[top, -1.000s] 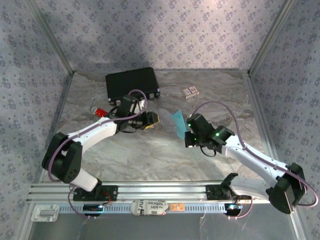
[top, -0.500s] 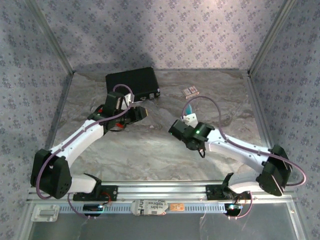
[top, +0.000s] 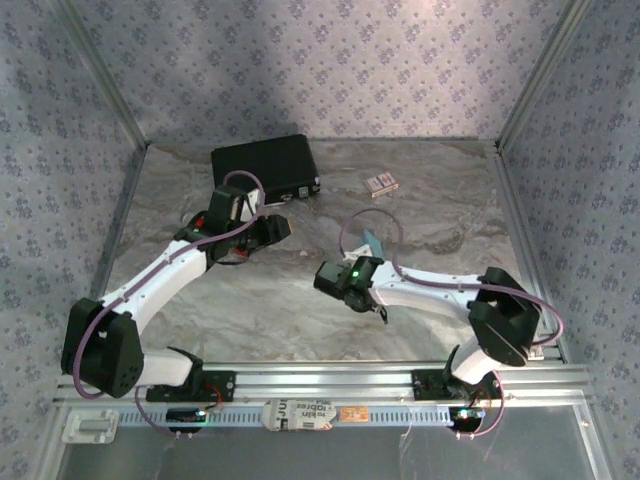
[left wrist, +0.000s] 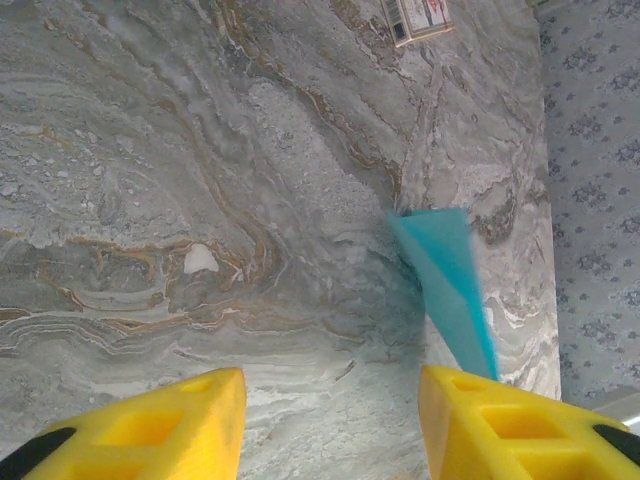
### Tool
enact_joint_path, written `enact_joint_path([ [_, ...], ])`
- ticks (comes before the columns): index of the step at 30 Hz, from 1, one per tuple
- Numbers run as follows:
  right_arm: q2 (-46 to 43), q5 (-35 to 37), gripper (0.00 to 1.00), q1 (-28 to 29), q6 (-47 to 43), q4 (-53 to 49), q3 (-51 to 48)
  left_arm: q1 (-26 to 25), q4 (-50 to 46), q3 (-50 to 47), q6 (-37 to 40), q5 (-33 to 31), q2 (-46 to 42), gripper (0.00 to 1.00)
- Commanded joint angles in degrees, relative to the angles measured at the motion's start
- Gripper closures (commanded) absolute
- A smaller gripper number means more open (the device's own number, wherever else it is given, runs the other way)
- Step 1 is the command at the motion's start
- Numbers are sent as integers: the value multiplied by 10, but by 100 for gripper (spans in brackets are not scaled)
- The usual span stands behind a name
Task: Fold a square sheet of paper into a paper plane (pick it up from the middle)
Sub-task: Turn over the paper at the center of the table, then move the paper to the center of the table.
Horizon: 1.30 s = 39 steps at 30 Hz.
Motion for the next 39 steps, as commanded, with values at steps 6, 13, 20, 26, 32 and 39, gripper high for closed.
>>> enact_joint_path([
  [6, 38, -129, 82, 17, -28, 116, 1, 4, 9, -13, -13, -21, -16, 52],
  [13, -38, -212, 68, -24, -33, 219, -54, 3, 12, -16, -19, -12, -10, 52],
  [20, -146, -391, 82, -153, -31, 420, -200, -6, 45, -34, -45, 14, 12, 56],
  [26, -152, -505, 90, -235, -4, 535, -265, -25, 83, -44, -72, 39, 48, 64],
  [32, -112, -519, 91, -252, 6, 560, -272, -39, 100, -48, -84, 43, 69, 67],
  [39, -69, -525, 91, -251, 33, 584, -293, -41, 103, -53, -88, 38, 78, 68],
])
